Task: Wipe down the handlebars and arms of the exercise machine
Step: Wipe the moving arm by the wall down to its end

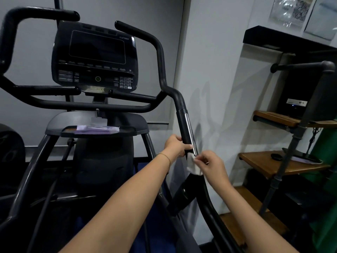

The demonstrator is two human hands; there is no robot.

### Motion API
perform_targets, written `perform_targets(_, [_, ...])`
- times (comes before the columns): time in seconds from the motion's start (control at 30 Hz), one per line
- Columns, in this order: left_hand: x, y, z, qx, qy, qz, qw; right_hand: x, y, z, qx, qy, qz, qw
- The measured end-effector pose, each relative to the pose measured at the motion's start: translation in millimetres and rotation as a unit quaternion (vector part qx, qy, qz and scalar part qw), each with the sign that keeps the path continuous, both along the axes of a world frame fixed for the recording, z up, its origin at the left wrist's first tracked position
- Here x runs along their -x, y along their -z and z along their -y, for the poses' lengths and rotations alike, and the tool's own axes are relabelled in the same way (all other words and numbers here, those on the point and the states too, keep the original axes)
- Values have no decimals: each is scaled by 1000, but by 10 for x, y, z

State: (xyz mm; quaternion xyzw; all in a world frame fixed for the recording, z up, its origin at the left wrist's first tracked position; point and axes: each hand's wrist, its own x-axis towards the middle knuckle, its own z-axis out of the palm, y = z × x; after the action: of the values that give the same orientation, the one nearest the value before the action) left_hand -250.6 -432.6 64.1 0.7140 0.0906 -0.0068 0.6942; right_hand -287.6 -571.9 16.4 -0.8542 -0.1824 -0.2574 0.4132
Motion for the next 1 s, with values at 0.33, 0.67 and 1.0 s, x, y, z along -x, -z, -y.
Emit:
perform_targets(0.33, [294,-20,-183,145,90,87,981,-304,-640,-111,-99,-79,-43,991])
perform_targets(0.67, [-185,-324,-650,173,-137,171,960,-651,-917,-386,-56,-15,-2,998])
perform_targets(1.0, [-251,-51,-116,-127,-59,380,914,-676,-773,-514,170,87,47,981])
